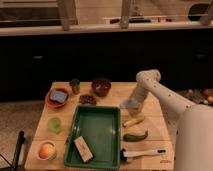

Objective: Place towel in tray

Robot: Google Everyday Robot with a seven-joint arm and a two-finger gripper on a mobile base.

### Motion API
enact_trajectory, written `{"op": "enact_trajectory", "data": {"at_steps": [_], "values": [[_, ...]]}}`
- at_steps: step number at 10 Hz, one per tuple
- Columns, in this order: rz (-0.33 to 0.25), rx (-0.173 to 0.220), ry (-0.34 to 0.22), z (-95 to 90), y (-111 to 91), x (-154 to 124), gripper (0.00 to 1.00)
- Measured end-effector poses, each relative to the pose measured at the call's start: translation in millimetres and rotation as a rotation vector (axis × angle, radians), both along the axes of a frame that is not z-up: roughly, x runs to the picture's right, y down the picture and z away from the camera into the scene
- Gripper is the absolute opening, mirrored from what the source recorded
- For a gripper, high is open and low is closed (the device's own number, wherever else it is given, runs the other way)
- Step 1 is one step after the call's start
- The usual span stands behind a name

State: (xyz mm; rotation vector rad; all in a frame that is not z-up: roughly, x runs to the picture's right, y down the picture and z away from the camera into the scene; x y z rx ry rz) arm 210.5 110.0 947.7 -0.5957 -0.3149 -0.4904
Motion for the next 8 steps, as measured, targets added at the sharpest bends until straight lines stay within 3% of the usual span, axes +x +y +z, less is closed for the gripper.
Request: {"op": "enact_trajectory", "data": {"at_steps": [4, 8], "values": [[-0.008, 0.002, 0.0, -3.5, -3.3, -0.2, 0.02], [0.011, 0.016, -0.011, -4.8, 3.8, 9.9, 0.0]]}}
